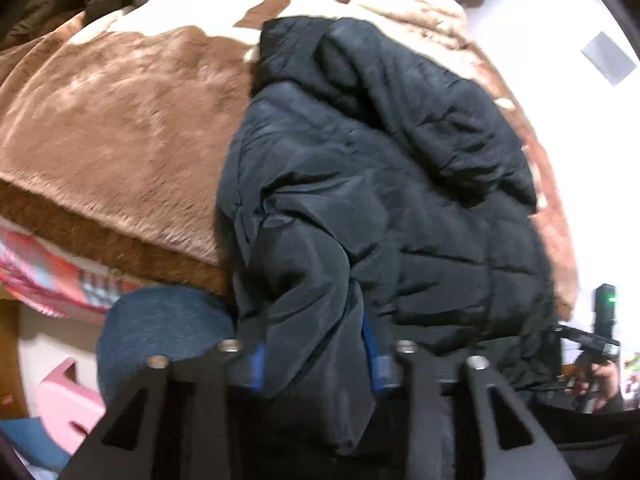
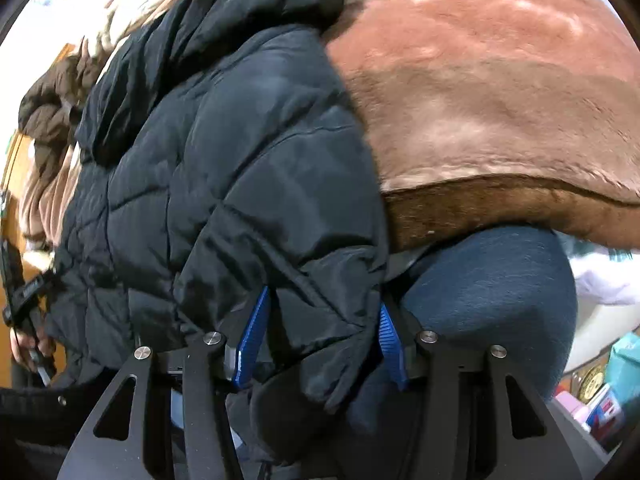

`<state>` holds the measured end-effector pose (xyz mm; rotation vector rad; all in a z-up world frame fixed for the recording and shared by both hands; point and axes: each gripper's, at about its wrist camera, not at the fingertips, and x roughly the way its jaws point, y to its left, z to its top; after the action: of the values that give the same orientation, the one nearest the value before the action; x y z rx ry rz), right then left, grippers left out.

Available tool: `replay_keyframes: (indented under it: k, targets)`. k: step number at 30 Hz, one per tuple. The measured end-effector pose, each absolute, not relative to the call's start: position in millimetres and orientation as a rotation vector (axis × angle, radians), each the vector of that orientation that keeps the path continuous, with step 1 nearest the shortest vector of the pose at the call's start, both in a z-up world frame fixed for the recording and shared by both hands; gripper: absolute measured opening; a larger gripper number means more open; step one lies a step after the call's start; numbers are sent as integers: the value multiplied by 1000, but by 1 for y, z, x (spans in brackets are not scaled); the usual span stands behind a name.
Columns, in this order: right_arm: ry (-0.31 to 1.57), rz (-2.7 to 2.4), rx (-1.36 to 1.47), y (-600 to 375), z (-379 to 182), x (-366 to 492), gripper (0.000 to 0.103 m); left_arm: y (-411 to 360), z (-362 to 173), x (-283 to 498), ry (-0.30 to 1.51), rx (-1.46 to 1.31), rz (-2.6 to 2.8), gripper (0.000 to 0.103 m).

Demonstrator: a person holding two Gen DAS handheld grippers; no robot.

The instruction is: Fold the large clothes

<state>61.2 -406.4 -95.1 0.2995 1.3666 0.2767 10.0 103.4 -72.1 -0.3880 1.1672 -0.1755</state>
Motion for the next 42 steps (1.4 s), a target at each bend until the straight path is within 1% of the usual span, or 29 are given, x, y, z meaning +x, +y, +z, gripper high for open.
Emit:
replay_keyframes:
  k: [1,2,4,6,12,17,21,22,27,28,29,30,31,32,35,37,38,40,42]
  targets:
    - [1349,304,322,-407,-89,62,27,102,-66,10,1142,-398,-195,22]
    - [1331,335,338,-407,-82,63,19,102,-59,11,1115,-410,-215,21]
    - [1282,379,339,-407,-66,63,15,100,-44,14,1061,-424,-243,17]
    - [1216,434,377,-410,-46,65,14,103,-27,21,1000,-450,-266,17]
    - [942,514,522,-442,31,89,13,127,17,58,833,-605,-307,16]
    - [846,532,670,-454,50,132,13,153,35,97,759,-756,-302,16]
    - [840,518,780,-454,48,180,13,161,29,138,764,-882,-255,17]
    - [846,510,793,-454,49,193,13,162,25,149,774,-901,-243,19]
    - [914,435,921,-460,28,253,21,167,2,189,830,-1007,-190,22]
    - [921,432,939,-461,24,260,26,169,-3,196,839,-1036,-179,23]
    - [930,434,970,-462,17,270,36,170,-8,204,847,-1063,-173,24]
    - [932,436,987,-463,15,277,42,171,-12,212,855,-1085,-163,26]
    - [936,441,1009,-464,11,285,51,172,-15,218,861,-1097,-152,27]
    - [941,441,1032,-465,8,293,53,173,-19,226,868,-1111,-135,27]
    - [933,435,1078,-470,7,302,54,176,-28,243,889,-1163,-91,33]
    - [910,443,1100,-475,10,299,56,178,-26,247,876,-1188,-85,42]
    - [894,458,1115,-479,13,296,57,179,-21,245,855,-1188,-90,44]
    - [868,478,1136,-485,17,290,58,182,-11,241,817,-1187,-114,55]
    - [837,483,1161,-492,22,285,59,188,-3,238,803,-1196,-122,58]
